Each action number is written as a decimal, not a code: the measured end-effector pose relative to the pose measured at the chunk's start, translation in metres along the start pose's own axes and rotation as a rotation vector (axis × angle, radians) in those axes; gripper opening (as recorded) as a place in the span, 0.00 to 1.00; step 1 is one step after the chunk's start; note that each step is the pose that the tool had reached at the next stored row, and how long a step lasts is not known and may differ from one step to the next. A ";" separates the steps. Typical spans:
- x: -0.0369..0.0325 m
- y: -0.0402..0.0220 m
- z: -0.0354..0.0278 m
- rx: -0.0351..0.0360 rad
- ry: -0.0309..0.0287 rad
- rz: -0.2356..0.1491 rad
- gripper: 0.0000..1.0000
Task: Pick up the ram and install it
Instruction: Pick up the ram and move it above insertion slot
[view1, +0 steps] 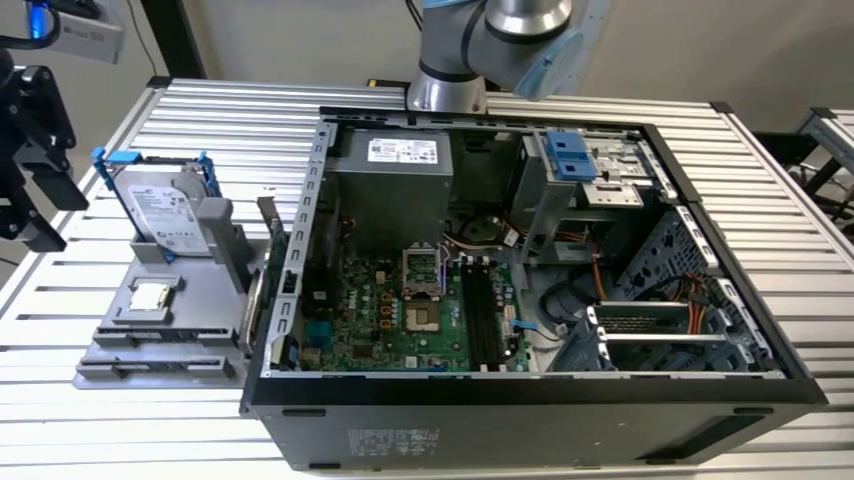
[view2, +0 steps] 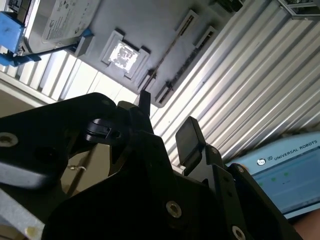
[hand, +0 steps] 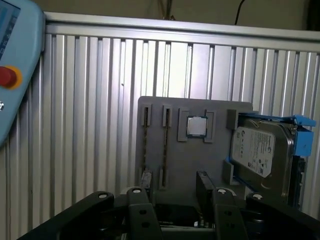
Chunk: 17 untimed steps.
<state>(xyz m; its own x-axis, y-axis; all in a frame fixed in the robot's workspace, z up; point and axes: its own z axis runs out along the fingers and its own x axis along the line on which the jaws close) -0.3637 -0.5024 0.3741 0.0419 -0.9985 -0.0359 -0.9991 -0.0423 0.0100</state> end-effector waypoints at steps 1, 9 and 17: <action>0.0002 0.0000 0.0008 0.0000 0.0000 0.000 1.00; 0.0031 0.0000 0.0067 0.0000 0.0000 0.000 1.00; 0.0050 0.0000 0.0131 0.0003 0.0002 0.000 1.00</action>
<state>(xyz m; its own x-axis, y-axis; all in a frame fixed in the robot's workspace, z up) -0.3636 -0.5070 0.3608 0.0420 -0.9985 -0.0357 -0.9991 -0.0423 0.0097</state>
